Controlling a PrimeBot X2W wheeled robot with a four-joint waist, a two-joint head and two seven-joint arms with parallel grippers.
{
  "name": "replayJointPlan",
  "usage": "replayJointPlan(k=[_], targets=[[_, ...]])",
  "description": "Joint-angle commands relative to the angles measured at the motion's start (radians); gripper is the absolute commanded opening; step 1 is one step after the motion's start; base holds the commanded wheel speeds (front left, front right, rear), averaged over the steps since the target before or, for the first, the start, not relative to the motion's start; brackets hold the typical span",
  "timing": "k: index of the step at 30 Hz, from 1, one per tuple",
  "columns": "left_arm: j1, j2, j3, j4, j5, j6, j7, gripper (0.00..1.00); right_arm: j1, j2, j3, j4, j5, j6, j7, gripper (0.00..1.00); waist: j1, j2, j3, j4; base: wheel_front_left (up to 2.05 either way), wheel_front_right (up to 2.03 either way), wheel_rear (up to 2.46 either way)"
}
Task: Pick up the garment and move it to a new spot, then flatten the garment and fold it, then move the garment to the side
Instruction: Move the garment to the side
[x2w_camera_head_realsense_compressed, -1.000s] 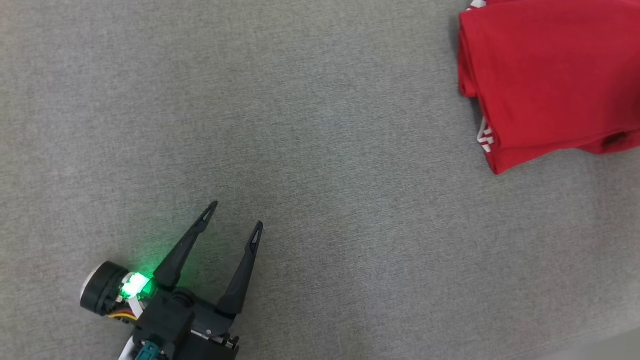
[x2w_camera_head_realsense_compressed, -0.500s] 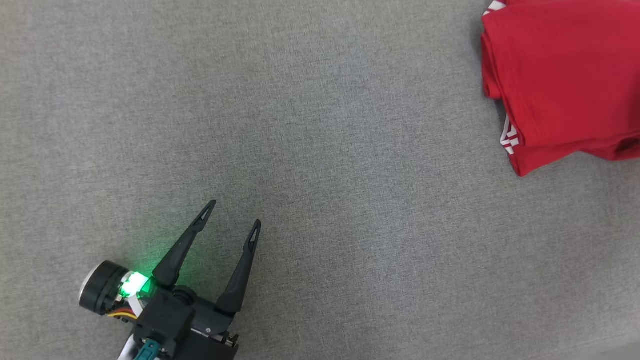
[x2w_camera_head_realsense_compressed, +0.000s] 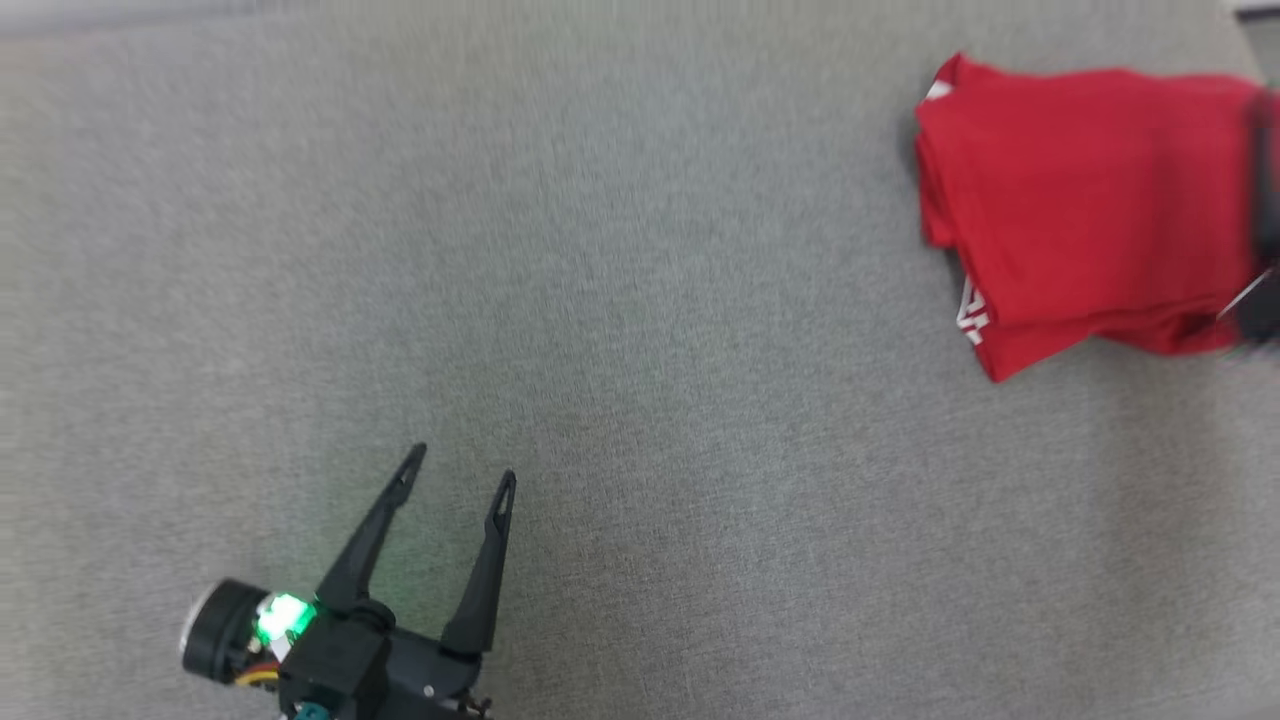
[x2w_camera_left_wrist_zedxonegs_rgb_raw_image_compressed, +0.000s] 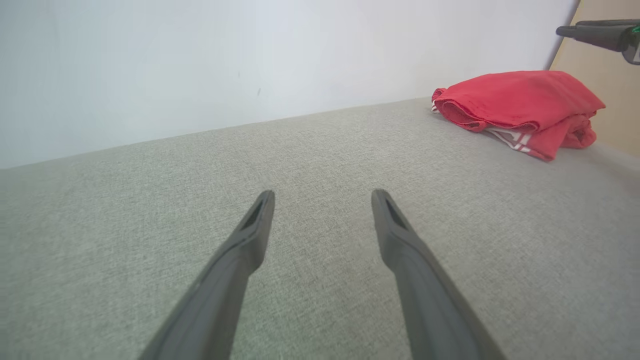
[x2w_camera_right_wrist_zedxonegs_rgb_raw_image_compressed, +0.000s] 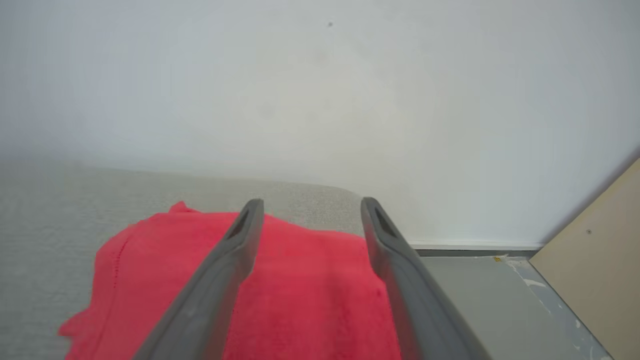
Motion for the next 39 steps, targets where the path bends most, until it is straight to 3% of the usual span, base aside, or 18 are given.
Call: replayJointPlan(k=[1, 4, 11, 24, 31, 39], targets=[[0.024, -0.015, 0.005, 0.009, -0.016, 0.002, -0.003, 1.00, 0.082, 0.047, -0.038, -0.045, -0.048, -0.002, -0.003, 1.00, 0.0001, 0.0000, -0.084, 0.012, 0.00, 0.00, 0.00], [0.048, -0.041, 0.015, 0.023, -0.022, 0.007, -0.003, 1.00, 0.195, 0.112, -0.093, -0.141, -0.120, -0.002, -0.004, 1.00, 0.0001, 0.0000, -0.135, 0.027, 0.00, 0.00, 0.00], [0.106, -0.090, 0.061, 0.052, -0.055, 0.026, -0.003, 1.00, 0.395, 0.238, -0.113, -0.302, -0.206, -0.002, -0.004, 1.00, 0.0001, 0.0000, -0.245, 0.067, 0.00, 0.00, 0.00], [0.219, -0.128, 0.145, 0.033, -0.121, 0.061, -0.003, 1.00, 0.688, 0.364, -0.183, -0.545, -0.265, -0.002, -0.004, 1.00, 0.0001, 0.0000, -0.408, 0.123, 0.00, 0.00, 0.00], [0.257, -0.131, 0.155, 0.023, -0.112, 0.054, -0.003, 1.00, 0.812, 0.435, -0.242, -0.630, -0.300, -0.002, -0.003, 1.00, 0.0001, 0.0000, -0.452, 0.135, 0.00, 0.00, 0.00], [0.315, -0.131, 0.184, 0.037, -0.120, 0.080, -0.003, 1.00, 0.976, 0.498, -0.271, -0.693, -0.328, -0.002, -0.003, 1.00, 0.0001, 0.0000, -0.502, 0.154, 0.00, 0.00, 0.00]])
